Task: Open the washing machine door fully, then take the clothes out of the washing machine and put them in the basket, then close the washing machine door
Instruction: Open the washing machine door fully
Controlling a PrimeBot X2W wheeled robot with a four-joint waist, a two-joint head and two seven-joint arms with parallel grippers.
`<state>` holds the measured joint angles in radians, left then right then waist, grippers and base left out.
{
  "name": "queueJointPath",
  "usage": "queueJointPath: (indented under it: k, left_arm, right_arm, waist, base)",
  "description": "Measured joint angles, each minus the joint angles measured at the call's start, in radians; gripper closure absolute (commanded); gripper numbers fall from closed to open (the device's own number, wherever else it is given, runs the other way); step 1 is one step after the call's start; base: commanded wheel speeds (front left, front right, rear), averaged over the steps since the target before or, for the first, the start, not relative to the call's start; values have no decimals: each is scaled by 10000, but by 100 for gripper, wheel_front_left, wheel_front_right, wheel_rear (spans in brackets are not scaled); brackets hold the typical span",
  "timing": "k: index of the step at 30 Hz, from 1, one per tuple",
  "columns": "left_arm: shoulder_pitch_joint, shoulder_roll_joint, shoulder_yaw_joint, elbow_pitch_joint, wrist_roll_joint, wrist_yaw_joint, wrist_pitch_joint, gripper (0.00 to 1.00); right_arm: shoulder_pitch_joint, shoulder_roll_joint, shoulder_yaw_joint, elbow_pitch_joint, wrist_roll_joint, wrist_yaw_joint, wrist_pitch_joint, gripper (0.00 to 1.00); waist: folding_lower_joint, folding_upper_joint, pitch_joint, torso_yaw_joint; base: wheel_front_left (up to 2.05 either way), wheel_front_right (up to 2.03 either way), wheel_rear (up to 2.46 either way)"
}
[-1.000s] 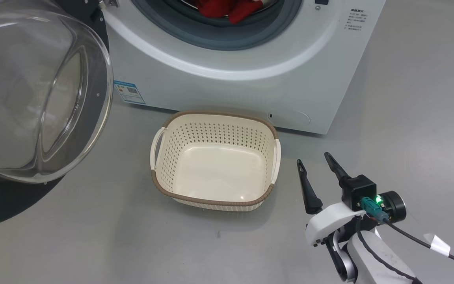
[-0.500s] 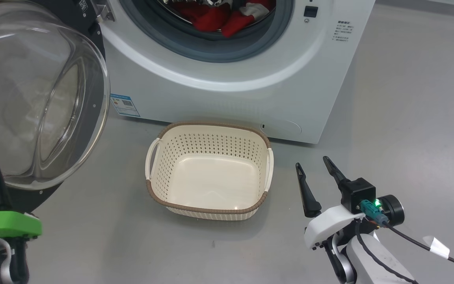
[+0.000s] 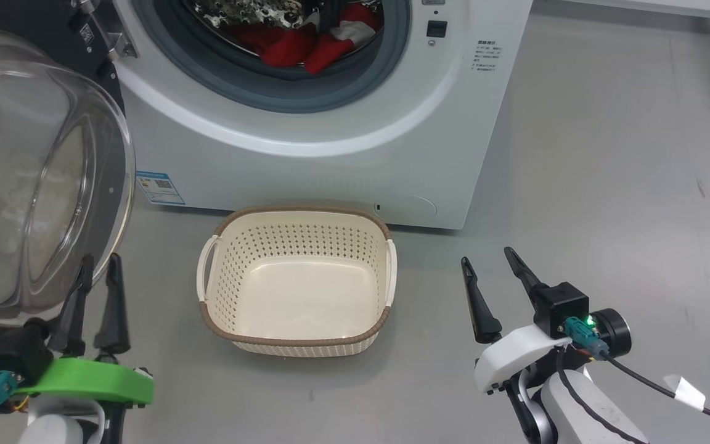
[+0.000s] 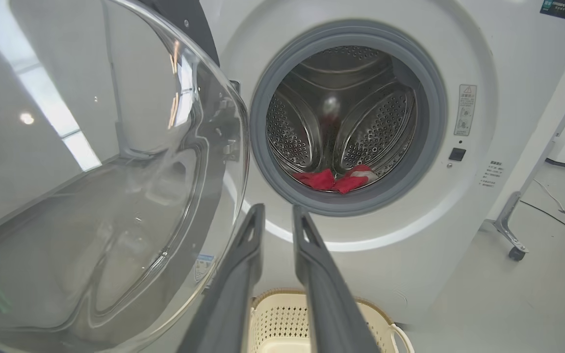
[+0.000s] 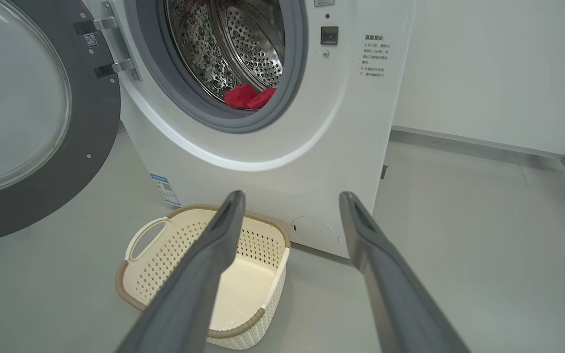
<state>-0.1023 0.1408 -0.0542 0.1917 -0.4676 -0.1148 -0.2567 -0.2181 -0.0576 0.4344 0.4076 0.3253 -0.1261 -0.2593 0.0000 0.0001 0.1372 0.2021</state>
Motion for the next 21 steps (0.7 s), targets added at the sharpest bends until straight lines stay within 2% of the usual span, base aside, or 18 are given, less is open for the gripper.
queueJointPath:
  k: [1,10,21]
  left_arm:
    - [69,-2,-46,-2,75,-12,0,0]
    - [504,38,-182,-67,704,-52,0,0]
    - [971,59,311,-84,1070,-52,0,0]
  right_arm:
    - [2,0,13,-33,0,0,0,0]
    - [98,6,-58,-380,0,0,2,0]
    - [519,13,-639,-1045,-150,0,0,0]
  waist:
    - [0,0,-10,-80]
    - [0,0,-64,-872]
    - [0,0,-131,-2057]
  base:
    - [0,0,0]
    - [0,0,0]
    - [0,0,0]
